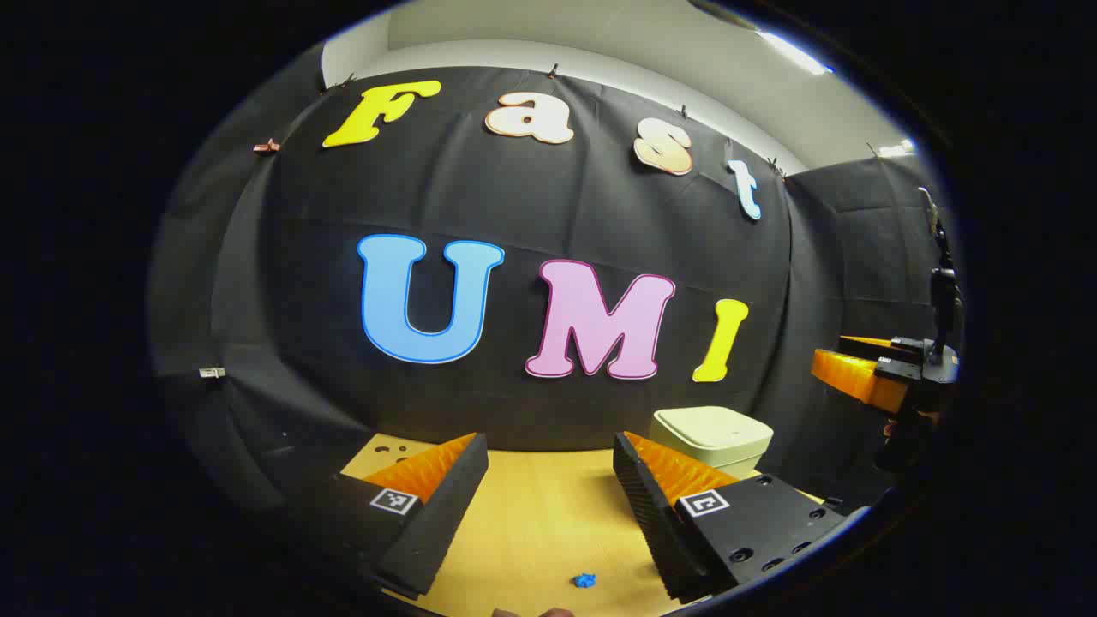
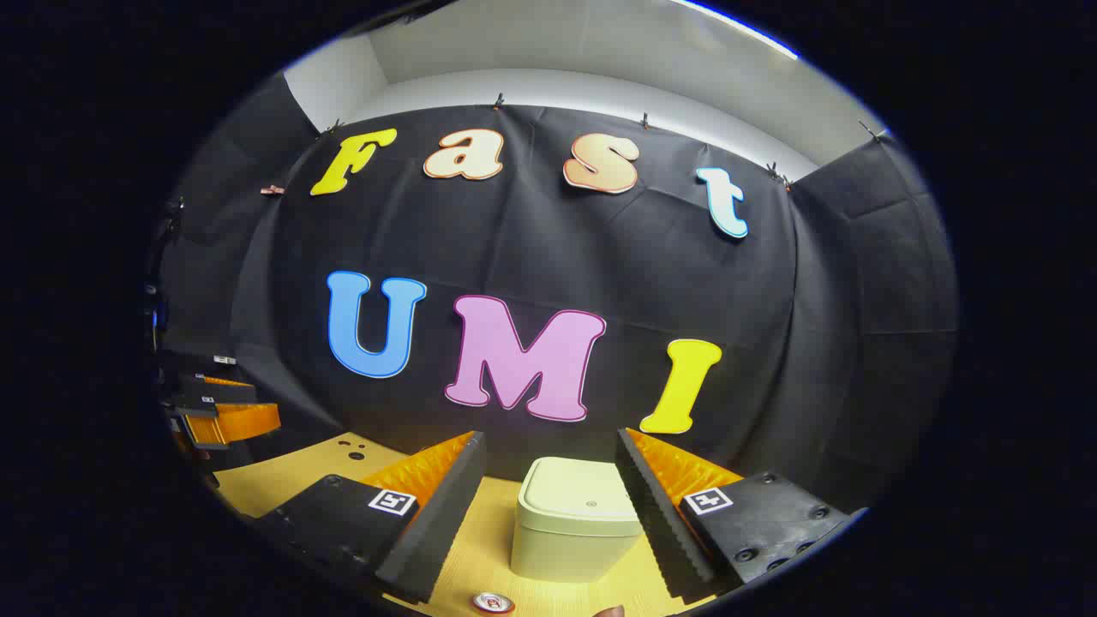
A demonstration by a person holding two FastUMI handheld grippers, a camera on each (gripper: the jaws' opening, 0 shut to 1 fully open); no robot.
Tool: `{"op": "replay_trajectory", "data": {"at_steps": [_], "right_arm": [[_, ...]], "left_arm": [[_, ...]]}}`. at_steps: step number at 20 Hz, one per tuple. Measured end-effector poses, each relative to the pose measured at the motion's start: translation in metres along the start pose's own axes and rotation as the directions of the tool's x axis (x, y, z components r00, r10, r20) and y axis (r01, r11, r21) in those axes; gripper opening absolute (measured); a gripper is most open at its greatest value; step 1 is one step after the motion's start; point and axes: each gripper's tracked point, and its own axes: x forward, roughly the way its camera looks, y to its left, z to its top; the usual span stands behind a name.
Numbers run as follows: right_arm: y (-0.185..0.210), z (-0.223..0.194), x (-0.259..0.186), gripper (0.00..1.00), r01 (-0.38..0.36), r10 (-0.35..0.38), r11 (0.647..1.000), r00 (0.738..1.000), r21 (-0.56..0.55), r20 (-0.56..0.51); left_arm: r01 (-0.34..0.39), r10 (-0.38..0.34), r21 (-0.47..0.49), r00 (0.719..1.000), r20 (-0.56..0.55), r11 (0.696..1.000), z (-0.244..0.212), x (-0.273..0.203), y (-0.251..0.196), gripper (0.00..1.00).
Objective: Press the lid of the desktop garbage bin to open it, pick up the crumpled paper on the desktop and throw it into the bin, then pick up the pop can on the desktop and drop it into the bin, and finally close the garbage bin lid.
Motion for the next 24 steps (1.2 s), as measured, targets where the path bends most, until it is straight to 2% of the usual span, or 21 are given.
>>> {"op": "replay_trajectory", "data": {"at_steps": [10, 24], "right_arm": [[-0.003, -0.003, 0.008, 0.97, 0.001, -0.001, 1.000, 1.000, 0.028, -0.011], [0.000, -0.004, 0.014, 0.97, -0.001, 0.001, 0.999, 1.000, 0.033, -0.021]], "left_arm": [[0.002, -0.003, 0.041, 1.000, 0.018, 0.999, 0.008, 0.012, -0.004, 0.95], [0.029, -0.030, 0.035, 0.999, 0.015, 0.999, 0.007, 0.015, -0.009, 0.95]]}}
